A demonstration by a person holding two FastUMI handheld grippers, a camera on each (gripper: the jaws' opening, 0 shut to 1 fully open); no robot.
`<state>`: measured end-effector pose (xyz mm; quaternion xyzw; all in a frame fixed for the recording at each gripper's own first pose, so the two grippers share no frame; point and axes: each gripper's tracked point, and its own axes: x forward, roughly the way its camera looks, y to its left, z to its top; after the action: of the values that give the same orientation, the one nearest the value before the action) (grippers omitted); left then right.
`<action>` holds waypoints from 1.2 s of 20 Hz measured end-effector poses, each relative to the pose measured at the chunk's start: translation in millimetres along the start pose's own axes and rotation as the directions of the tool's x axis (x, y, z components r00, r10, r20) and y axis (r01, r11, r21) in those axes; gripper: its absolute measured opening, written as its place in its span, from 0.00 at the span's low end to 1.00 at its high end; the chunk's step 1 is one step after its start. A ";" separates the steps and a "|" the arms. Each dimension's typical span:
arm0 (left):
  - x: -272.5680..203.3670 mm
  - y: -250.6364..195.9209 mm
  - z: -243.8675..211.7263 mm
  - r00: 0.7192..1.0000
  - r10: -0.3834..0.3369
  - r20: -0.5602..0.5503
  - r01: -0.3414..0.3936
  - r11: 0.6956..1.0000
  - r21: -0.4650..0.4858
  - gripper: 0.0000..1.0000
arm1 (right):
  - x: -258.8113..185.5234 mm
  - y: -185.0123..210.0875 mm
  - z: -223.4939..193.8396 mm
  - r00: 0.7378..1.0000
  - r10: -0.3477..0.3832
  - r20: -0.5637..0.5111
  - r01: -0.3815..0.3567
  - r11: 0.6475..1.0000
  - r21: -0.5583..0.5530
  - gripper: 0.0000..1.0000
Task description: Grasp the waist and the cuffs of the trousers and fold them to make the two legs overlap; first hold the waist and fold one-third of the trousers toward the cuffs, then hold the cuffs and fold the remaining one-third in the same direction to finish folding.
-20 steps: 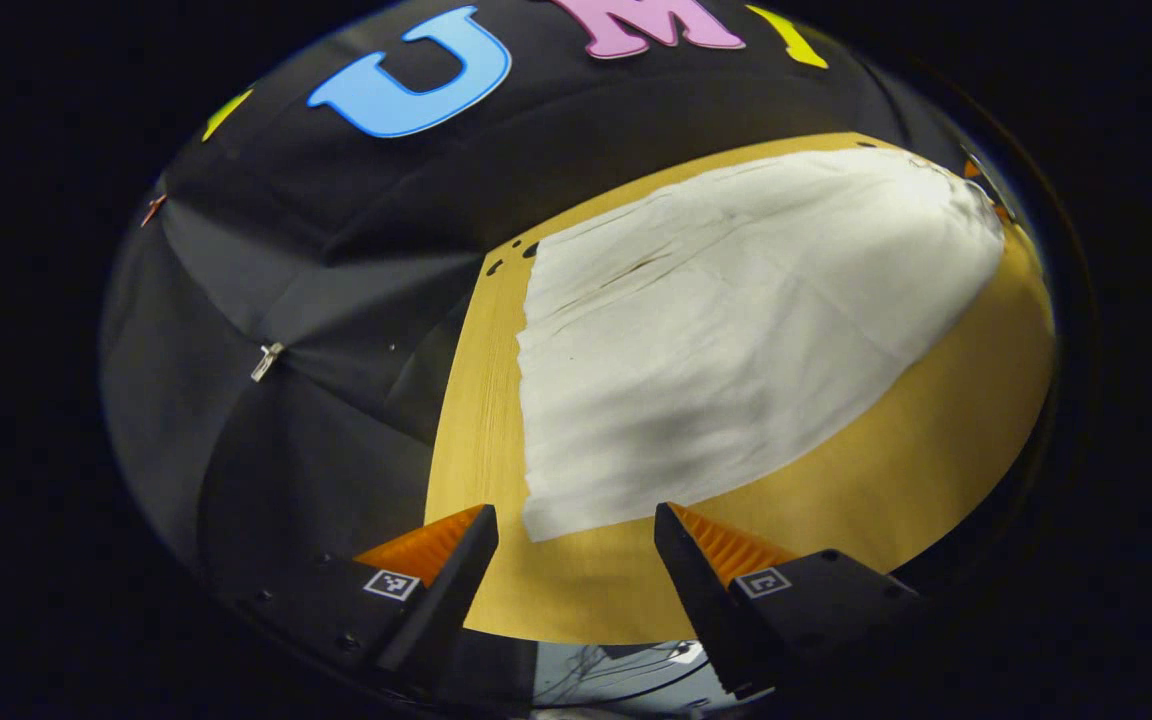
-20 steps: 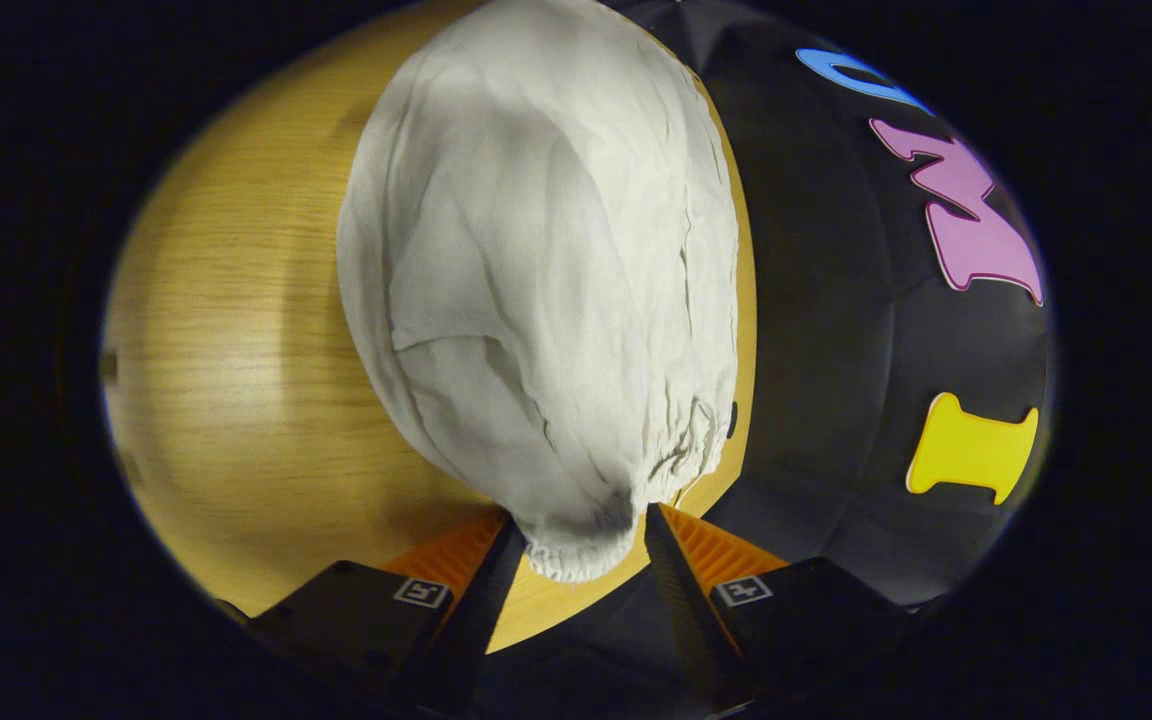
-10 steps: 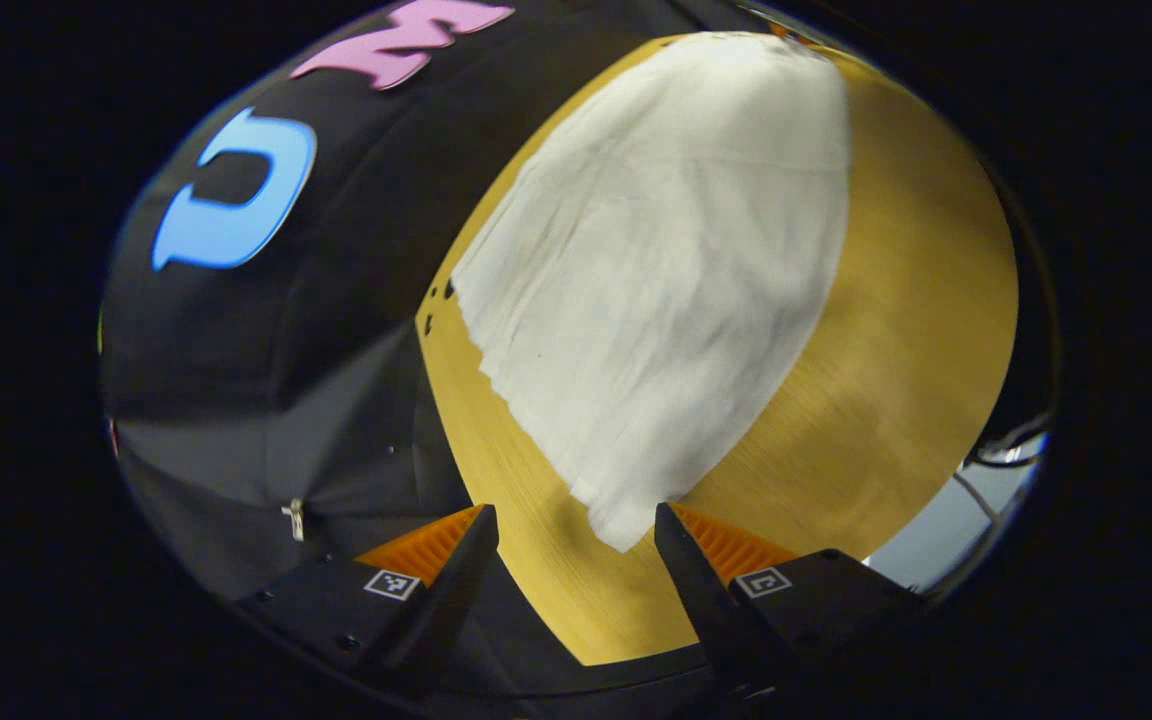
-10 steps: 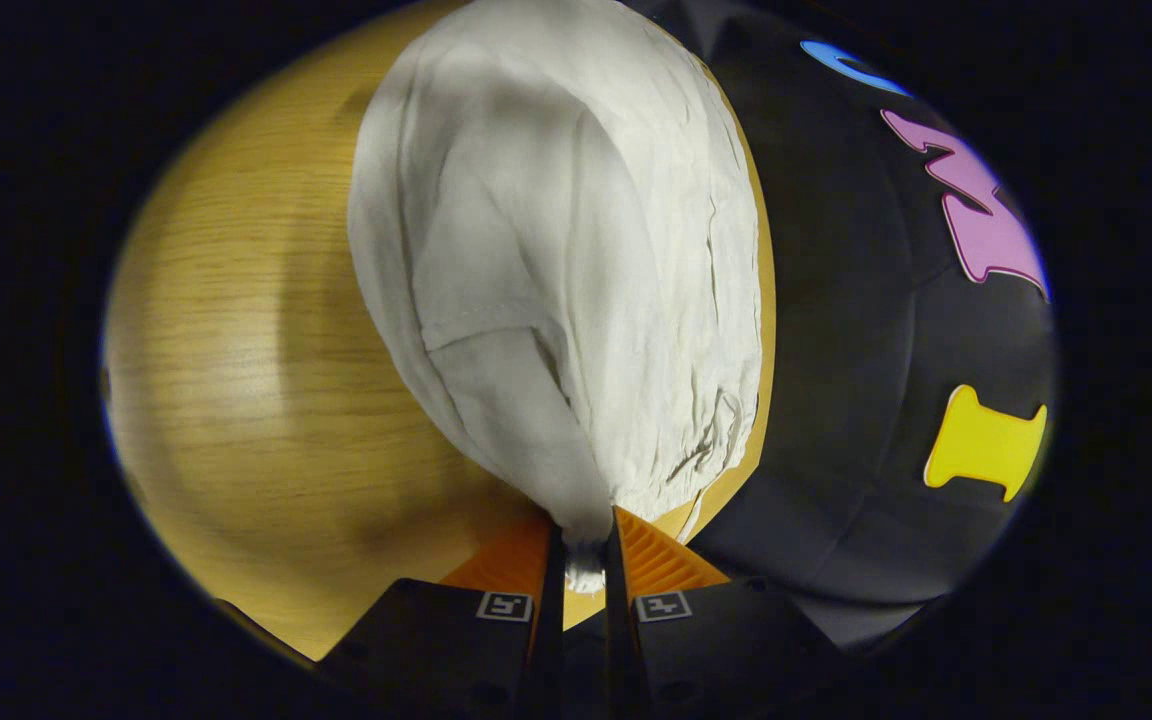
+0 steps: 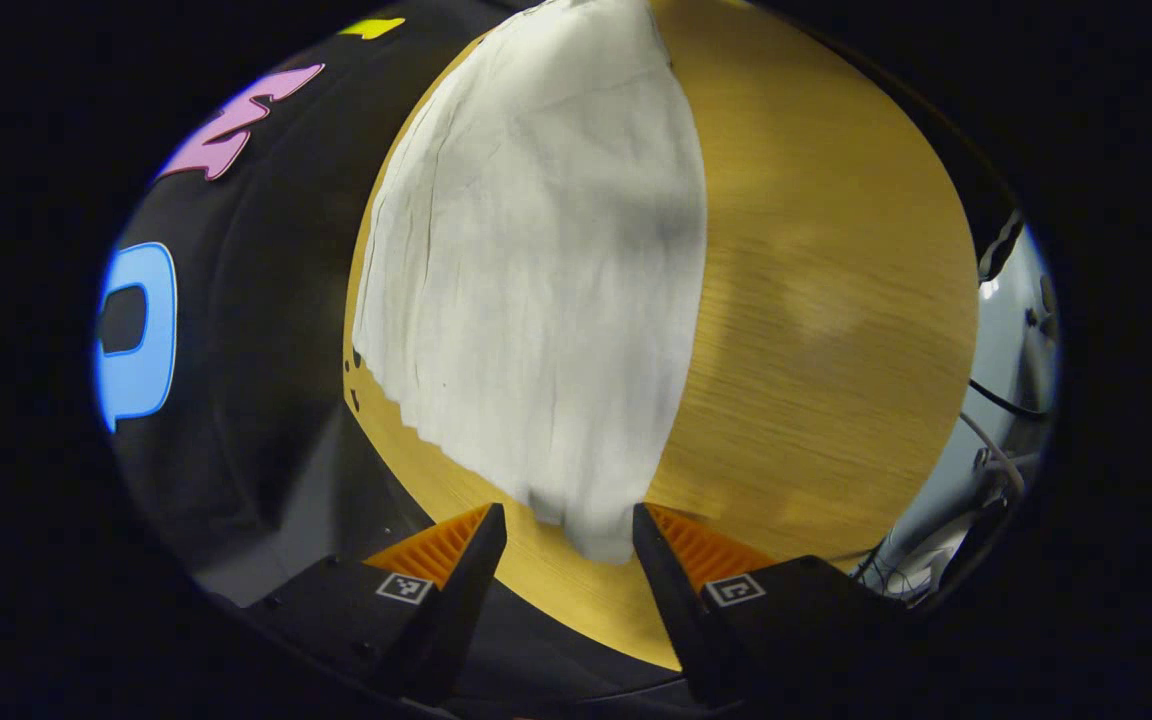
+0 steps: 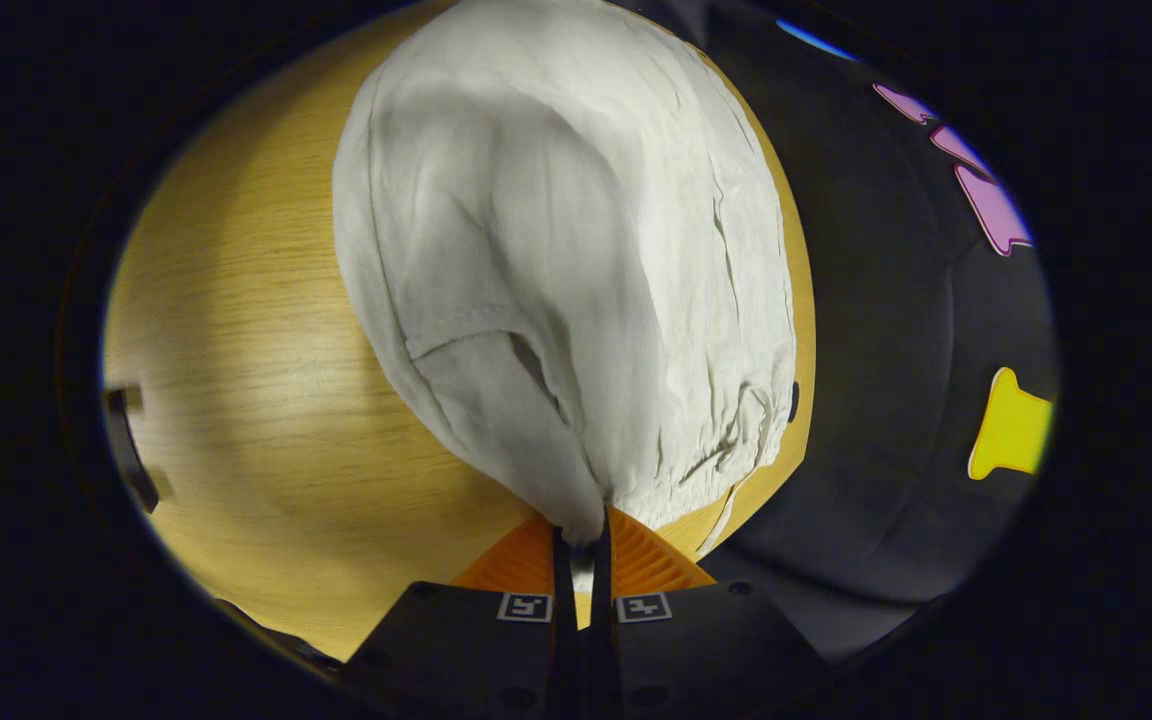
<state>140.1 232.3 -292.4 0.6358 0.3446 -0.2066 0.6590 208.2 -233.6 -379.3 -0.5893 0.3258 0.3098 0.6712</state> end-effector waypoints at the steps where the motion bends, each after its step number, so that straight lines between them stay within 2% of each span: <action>1: 5.5 3.2 2.0 1.000 -0.005 0.001 0.005 1.000 -0.006 0.76 | 2.2 -0.2 -0.2 1.000 0.007 -0.001 -0.007 1.000 0.001 0.08; 4: 22.0 18.8 7.2 1.000 -0.007 -0.005 0.007 1.000 0.001 0.62 | -1.5 0.0 0.6 1.000 0.021 0.006 -0.021 1.000 -0.009 0.07; 5: 28.9 23.4 9.7 1.000 -0.003 -0.012 0.003 1.000 0.003 0.49 | -2.1 0.0 1.4 1.000 0.017 0.013 -0.016 1.000 -0.024 0.07; 7: 37.2 25.7 12.2 1.000 0.005 -0.026 -0.005 1.000 -0.016 0.37 | -2.2 -1.2 1.4 1.000 0.004 0.023 -0.003 0.998 -0.058 0.07; 8: 37.4 22.6 13.2 0.999 0.002 -0.034 -0.004 1.000 -0.030 0.26 | -2.0 -0.7 0.7 1.000 0.001 0.021 0.001 0.998 -0.060 0.07; 9: 40.3 21.2 14.2 0.999 0.014 -0.041 -0.015 0.999 -0.035 0.10 | -2.4 -0.7 0.2 1.000 -0.001 0.018 0.002 0.998 -0.058 0.07; 11: 37.2 23.5 12.7 0.998 0.040 -0.055 -0.043 0.998 -0.048 0.06 | -2.1 -1.0 0.7 1.000 0.002 0.018 -0.001 0.998 -0.058 0.07; 14: 36.3 23.8 13.2 0.998 0.006 -0.064 -0.012 0.995 -0.099 0.06 | -3.0 -2.8 -1.2 1.000 0.000 0.019 0.001 0.997 -0.073 0.07; 16: 29.5 30.9 15.4 0.999 0.004 -0.052 -0.011 0.992 -0.128 0.06 | -9.4 -9.5 -1.3 0.999 -0.031 0.020 0.032 0.998 -0.060 0.07; 19: 13.0 57.8 16.1 0.997 0.072 -0.041 -0.077 0.985 -0.154 0.06 | -26.4 -32.5 -1.1 0.994 -0.107 0.033 0.107 0.994 -0.007 0.07; 24: -1.6 114.3 20.6 0.985 0.169 -0.026 -0.171 0.961 -0.219 0.06 | -44.6 -88.1 14.3 0.972 -0.233 0.035 0.229 0.968 0.101 0.07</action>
<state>224.2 224.0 -212.7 0.5868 0.3120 -0.1075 0.7394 253.2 -230.8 -290.2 -0.5828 0.2540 0.2271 0.7378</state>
